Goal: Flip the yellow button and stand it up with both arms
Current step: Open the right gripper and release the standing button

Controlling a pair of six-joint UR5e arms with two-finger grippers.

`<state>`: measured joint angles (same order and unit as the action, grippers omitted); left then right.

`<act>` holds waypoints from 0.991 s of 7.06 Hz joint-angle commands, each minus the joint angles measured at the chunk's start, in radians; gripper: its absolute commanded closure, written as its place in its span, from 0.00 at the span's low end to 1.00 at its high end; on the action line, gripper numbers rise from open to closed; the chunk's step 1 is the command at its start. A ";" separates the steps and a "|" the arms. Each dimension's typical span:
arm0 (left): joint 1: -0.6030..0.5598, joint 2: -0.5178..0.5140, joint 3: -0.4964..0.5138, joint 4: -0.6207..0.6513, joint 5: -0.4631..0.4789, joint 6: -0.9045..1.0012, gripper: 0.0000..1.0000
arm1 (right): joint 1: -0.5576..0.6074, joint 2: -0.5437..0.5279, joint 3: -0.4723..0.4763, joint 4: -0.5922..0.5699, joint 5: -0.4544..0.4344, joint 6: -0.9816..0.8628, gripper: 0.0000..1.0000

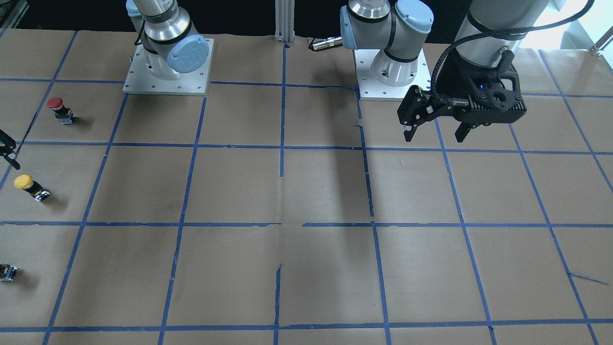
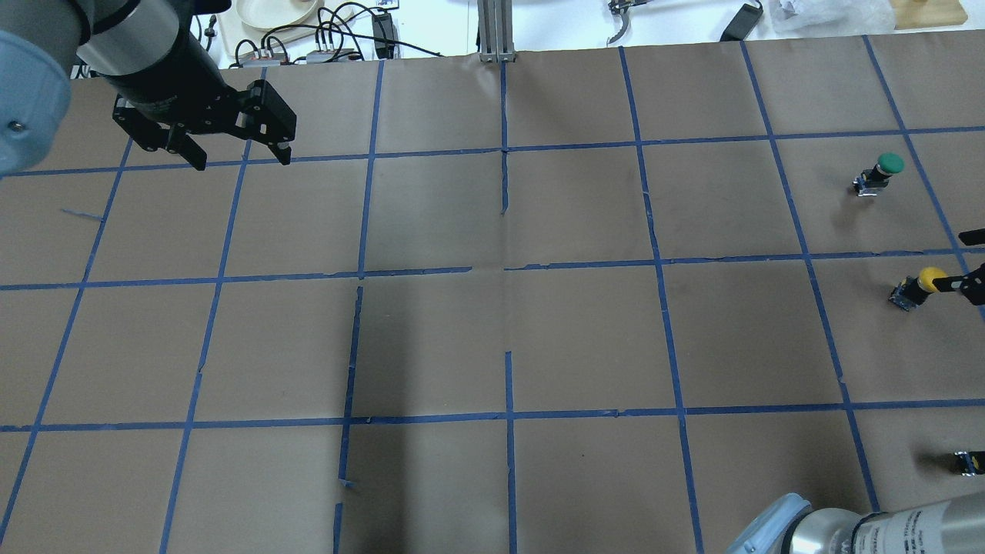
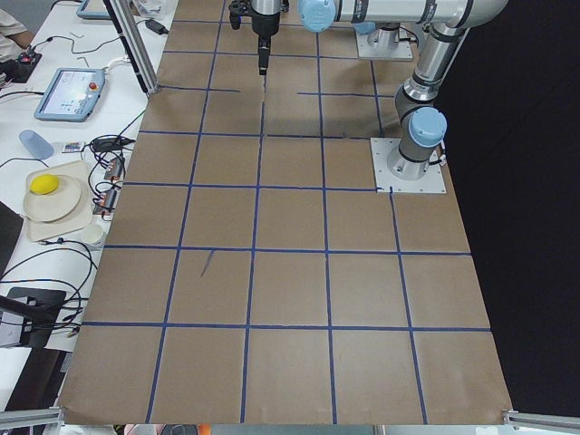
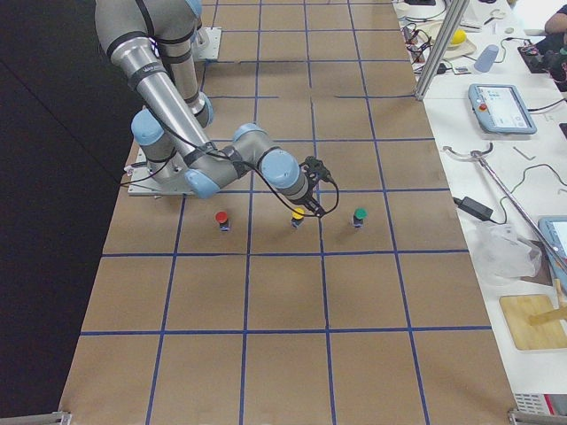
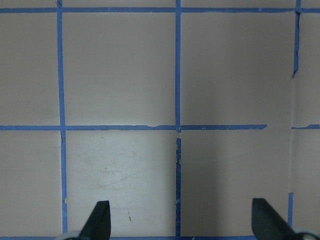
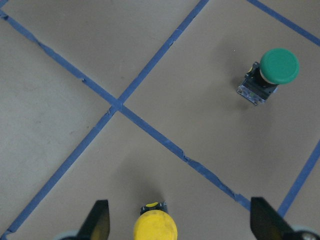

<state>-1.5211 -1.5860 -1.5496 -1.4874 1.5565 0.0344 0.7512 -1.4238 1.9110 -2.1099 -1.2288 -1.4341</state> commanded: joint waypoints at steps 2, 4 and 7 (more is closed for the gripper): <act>-0.001 0.001 0.002 -0.011 0.005 -0.002 0.01 | 0.233 -0.160 -0.067 0.220 -0.127 0.576 0.00; -0.001 -0.003 0.002 -0.010 0.005 -0.002 0.01 | 0.389 -0.201 -0.145 0.400 -0.185 1.013 0.00; -0.001 -0.003 0.000 -0.013 0.005 -0.005 0.01 | 0.676 -0.196 -0.321 0.608 -0.213 1.493 0.00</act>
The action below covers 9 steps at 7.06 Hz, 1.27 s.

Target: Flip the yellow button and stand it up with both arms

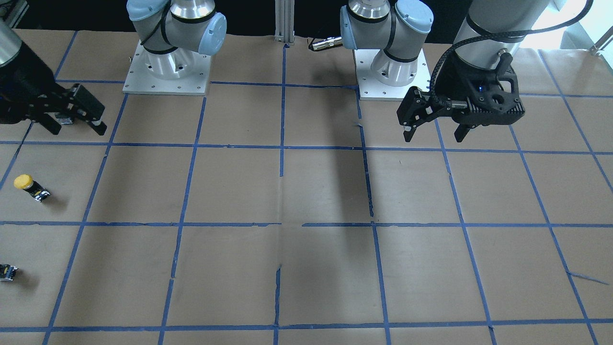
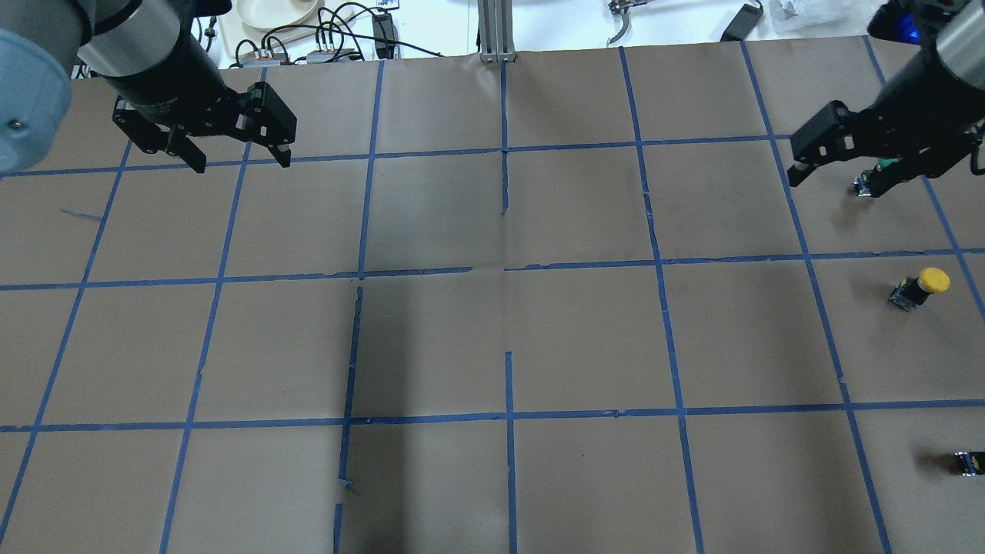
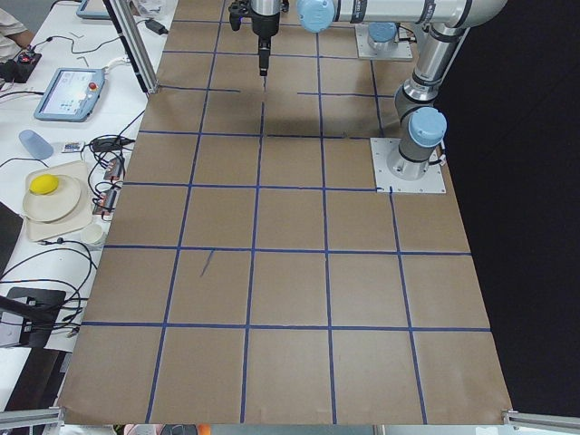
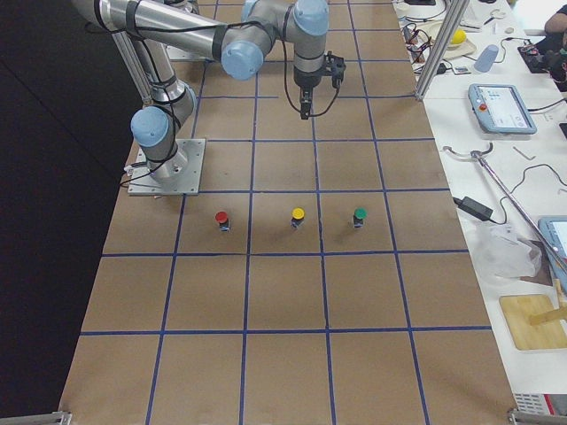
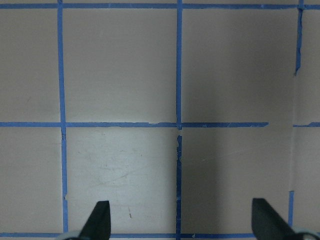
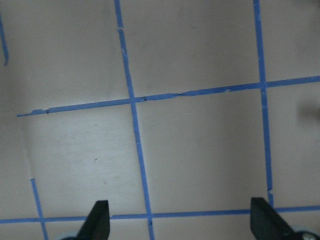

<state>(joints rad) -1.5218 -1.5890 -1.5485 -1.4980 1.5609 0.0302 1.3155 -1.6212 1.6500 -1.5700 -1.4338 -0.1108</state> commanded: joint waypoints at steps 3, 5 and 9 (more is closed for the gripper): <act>0.000 0.004 0.002 0.001 -0.001 -0.001 0.01 | 0.221 -0.015 -0.008 0.065 -0.138 0.284 0.00; 0.000 0.004 0.002 0.001 -0.005 -0.001 0.01 | 0.209 -0.049 0.034 0.050 -0.152 0.272 0.00; 0.002 0.001 0.002 0.001 -0.004 0.000 0.01 | 0.220 -0.034 -0.056 0.070 -0.135 0.284 0.00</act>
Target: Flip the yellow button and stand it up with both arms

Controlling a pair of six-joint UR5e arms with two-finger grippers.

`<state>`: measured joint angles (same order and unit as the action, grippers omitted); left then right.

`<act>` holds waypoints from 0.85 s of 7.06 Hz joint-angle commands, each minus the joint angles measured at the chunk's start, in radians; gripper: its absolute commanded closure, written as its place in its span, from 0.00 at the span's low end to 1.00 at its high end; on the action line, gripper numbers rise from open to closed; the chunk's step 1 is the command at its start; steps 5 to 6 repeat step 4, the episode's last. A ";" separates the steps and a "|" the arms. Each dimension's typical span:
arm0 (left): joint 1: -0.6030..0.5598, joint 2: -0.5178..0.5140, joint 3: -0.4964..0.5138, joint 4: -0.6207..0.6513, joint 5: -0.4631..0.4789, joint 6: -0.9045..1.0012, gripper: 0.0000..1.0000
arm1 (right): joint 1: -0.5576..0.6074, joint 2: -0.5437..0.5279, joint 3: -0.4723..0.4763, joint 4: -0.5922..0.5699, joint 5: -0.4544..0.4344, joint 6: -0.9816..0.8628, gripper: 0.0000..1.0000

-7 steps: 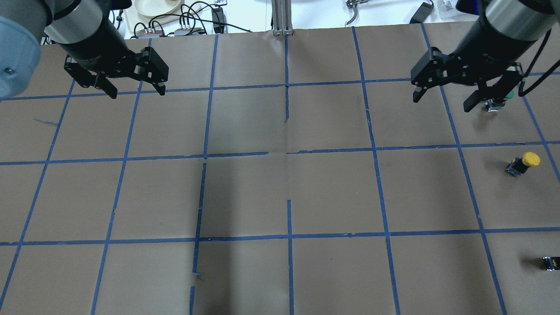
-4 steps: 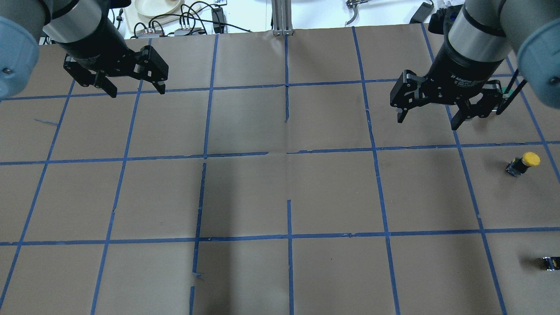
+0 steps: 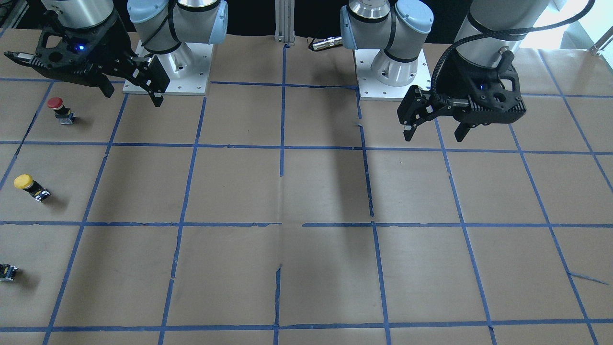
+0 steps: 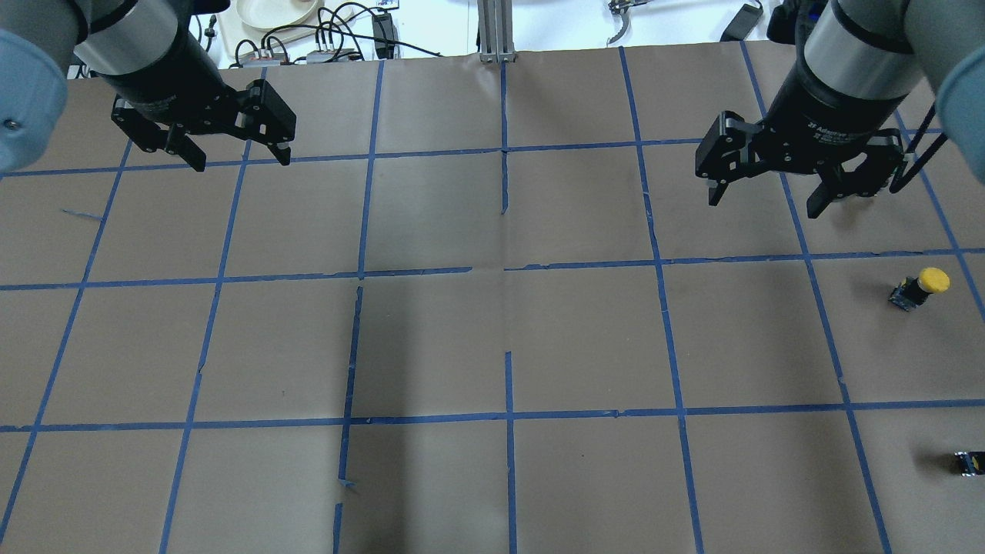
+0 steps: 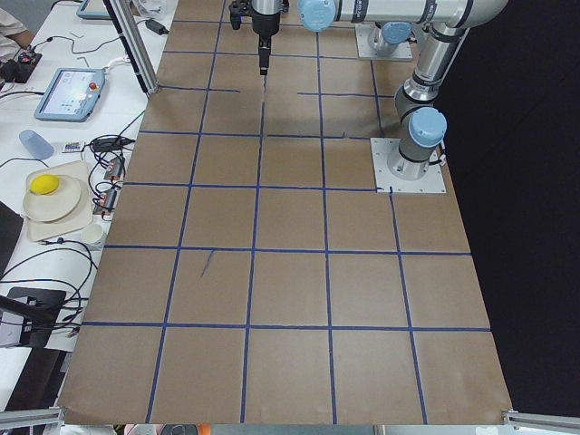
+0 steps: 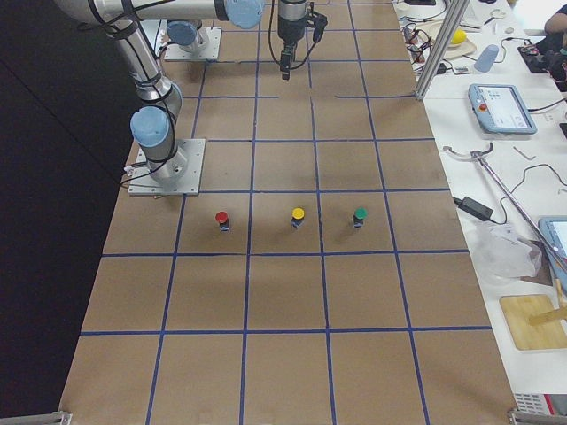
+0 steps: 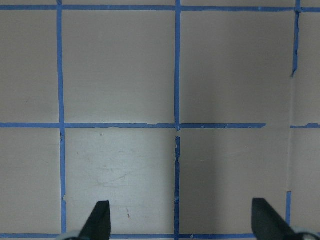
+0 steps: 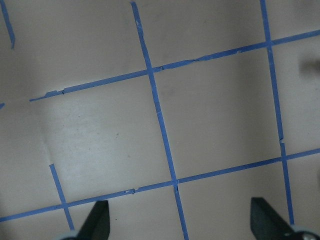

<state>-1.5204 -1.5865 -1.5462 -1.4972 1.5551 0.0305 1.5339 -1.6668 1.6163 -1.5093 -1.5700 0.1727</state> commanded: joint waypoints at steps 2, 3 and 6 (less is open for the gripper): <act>0.000 0.000 0.000 0.000 0.003 0.000 0.01 | 0.003 0.015 -0.021 0.020 0.002 -0.001 0.00; 0.002 -0.001 0.000 0.000 0.003 0.000 0.01 | 0.003 0.015 -0.019 0.021 0.002 -0.001 0.00; 0.000 -0.001 0.000 0.000 0.003 -0.001 0.01 | 0.003 0.013 -0.015 0.023 0.001 -0.001 0.00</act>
